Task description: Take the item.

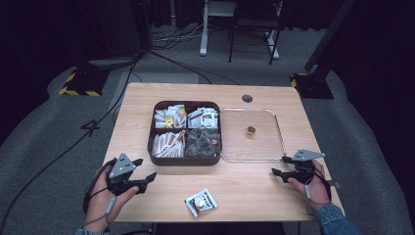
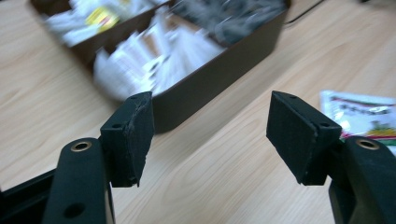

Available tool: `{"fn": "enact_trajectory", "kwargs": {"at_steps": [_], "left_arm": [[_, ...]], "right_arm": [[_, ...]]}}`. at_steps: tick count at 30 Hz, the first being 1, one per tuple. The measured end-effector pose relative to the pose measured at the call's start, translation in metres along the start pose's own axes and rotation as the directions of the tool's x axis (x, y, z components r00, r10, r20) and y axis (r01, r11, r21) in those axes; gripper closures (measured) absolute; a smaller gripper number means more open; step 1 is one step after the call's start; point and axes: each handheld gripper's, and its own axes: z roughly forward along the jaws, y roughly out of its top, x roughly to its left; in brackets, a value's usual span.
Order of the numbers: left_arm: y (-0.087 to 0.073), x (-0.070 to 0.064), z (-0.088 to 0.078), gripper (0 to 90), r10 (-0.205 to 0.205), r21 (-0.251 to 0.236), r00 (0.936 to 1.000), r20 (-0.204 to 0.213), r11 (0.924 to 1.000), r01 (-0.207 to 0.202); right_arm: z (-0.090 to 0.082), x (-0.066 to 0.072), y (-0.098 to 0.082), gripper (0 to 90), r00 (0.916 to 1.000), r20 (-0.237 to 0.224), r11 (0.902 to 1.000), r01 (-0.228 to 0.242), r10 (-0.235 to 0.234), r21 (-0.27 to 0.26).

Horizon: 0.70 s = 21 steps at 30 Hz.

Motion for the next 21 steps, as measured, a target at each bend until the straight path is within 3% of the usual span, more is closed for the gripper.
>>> {"fn": "enact_trajectory", "kwargs": {"at_steps": [2, 4, 5, 10, 17, 18, 21], "left_arm": [[-0.007, 0.006, -0.002, 32.9, -0.042, 0.015, 0.9986, -0.031, 0.999, 0.043], [-0.01, 0.009, -0.002, 32.9, -0.056, 0.016, 0.9976, -0.04, 0.9983, 0.056], [-0.018, 0.016, -0.001, 32.9, -0.084, 0.034, 0.9948, -0.058, 0.9957, 0.086], [-0.032, 0.03, 0.004, 32.7, -0.127, 0.068, 0.9888, -0.077, 0.9888, 0.133], [-0.047, 0.041, 0.014, 29.3, -0.14, 0.114, 0.9839, -0.111, 0.9817, 0.153], [-0.051, 0.044, 0.018, 29.0, -0.148, 0.13, 0.9823, -0.115, 0.9781, 0.162], [-0.06, 0.049, 0.025, 26.8, -0.146, 0.156, 0.9776, -0.151, 0.973, 0.17]], "right_arm": [[0.0, 0.0, 0.0, 27.4, 1.0, 0.0, 1.0, 0.0, 0.0, 0.0], [0.0, 0.0, 0.0, 27.3, 1.0, -0.001, 1.0, 0.0, 0.0, 0.0], [0.0, 0.0, 0.0, 27.3, 1.0, 0.0, 1.0, 0.0, 0.0, 0.0], [0.0, 0.0, 0.0, 27.3, 1.0, 0.001, 1.0, 0.001, -0.001, 0.001], [0.0, 0.0, 0.0, 27.3, 1.0, 0.001, 1.0, 0.001, -0.001, 0.001], [0.0, 0.0, 0.0, 27.3, 1.0, 0.0, 1.0, 0.001, -0.001, 0.001], [0.0, 0.0, 0.0, 27.3, 1.0, 0.001, 1.0, 0.001, -0.001, 0.001]]}}
